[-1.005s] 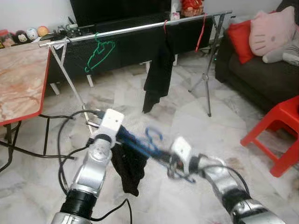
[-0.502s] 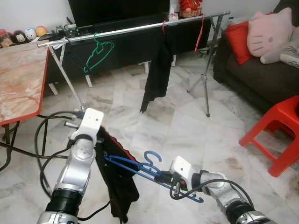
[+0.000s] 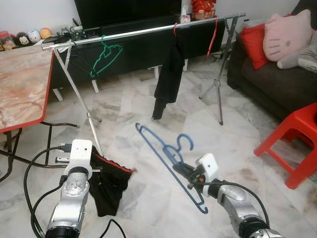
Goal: Hang hanger
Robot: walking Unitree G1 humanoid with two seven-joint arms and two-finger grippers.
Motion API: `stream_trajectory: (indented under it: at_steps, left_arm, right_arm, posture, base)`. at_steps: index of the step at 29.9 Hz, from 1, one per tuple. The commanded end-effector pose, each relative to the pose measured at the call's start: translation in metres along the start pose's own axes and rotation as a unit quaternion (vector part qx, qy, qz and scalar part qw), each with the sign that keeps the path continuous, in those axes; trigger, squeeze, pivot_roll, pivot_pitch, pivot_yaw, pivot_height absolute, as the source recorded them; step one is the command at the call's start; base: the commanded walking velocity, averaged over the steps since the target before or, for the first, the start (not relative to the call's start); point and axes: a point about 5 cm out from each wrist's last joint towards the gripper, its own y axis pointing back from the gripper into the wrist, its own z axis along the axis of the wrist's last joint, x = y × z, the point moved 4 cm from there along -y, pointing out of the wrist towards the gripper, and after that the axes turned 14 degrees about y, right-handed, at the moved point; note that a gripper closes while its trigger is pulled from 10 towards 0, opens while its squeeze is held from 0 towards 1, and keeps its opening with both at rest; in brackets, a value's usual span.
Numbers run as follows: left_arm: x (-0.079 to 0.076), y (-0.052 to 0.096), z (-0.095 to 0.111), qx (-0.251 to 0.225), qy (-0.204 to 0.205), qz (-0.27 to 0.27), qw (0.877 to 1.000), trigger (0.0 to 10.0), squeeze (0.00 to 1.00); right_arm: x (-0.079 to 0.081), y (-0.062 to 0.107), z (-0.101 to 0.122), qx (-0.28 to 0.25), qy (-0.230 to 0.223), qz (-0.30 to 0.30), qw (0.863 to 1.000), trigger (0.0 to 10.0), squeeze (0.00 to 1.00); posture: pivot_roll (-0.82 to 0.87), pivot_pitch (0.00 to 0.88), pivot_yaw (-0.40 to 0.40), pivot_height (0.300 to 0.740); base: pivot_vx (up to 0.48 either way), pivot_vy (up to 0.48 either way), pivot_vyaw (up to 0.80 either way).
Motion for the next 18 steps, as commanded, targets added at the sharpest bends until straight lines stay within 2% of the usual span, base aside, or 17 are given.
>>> stream_trajectory:
  at_steps: [1,2,4,8,11,13,16,18]
  left_arm:
    - [-0.02,0.008,0.013,-0.033,0.028,-0.066,0.997,10.0,0.0]
    - [-0.041,0.018,0.018,-0.045,0.046,-0.131,0.989,10.0,0.0]
    - [-0.064,0.031,0.03,-0.07,0.075,-0.203,0.974,10.0,0.0]
    - [-0.064,0.032,0.039,-0.087,0.101,-0.198,0.971,10.0,0.0]
    - [-0.066,0.034,0.049,-0.101,0.145,-0.196,0.964,10.0,0.0]
    - [-0.075,0.04,0.05,-0.099,0.146,-0.21,0.962,10.0,0.0]
    - [-0.082,0.046,0.045,-0.094,0.146,-0.221,0.96,10.0,0.0]
    - [-0.081,0.046,0.043,-0.09,0.154,-0.213,0.961,10.0,0.0]
  right_arm:
    - [-0.01,0.003,-0.012,0.023,-0.042,-0.079,0.996,10.0,0.0]
    - [-0.018,0.009,-0.027,0.056,-0.069,-0.146,0.985,10.0,0.0]
    - [-0.022,0.021,-0.052,0.117,-0.107,-0.228,0.961,10.0,0.0]
    - [-0.021,0.029,-0.066,0.156,-0.103,-0.244,0.952,10.0,0.0]
    - [-0.018,0.037,-0.078,0.187,-0.102,-0.255,0.943,10.0,0.0]
    - [-0.014,0.043,-0.089,0.211,-0.108,-0.27,0.933,10.0,0.0]
    - [-0.01,0.049,-0.098,0.228,-0.11,-0.279,0.926,10.0,0.0]
    - [-0.007,0.053,-0.102,0.239,-0.106,-0.283,0.923,10.0,0.0]
  posture:
    - [-0.1,0.0,0.056,0.74]
    - [-0.1,0.0,0.059,0.74]
    - [-0.11,0.0,0.062,0.74]
    - [-0.11,0.0,0.064,0.74]
    - [-0.1,0.0,0.06,0.74]
    - [-0.1,0.0,0.059,0.74]
    - [-0.11,0.0,0.058,0.74]
    - [-0.11,0.0,0.058,0.74]
  base:
    - [0.0,0.0,0.0]
    - [0.0,0.0,0.0]
    - [0.0,0.0,0.0]
    - [0.0,0.0,0.0]
    - [0.0,0.0,0.0]
    - [0.0,0.0,0.0]
    - [0.0,0.0,0.0]
    - [0.0,0.0,0.0]
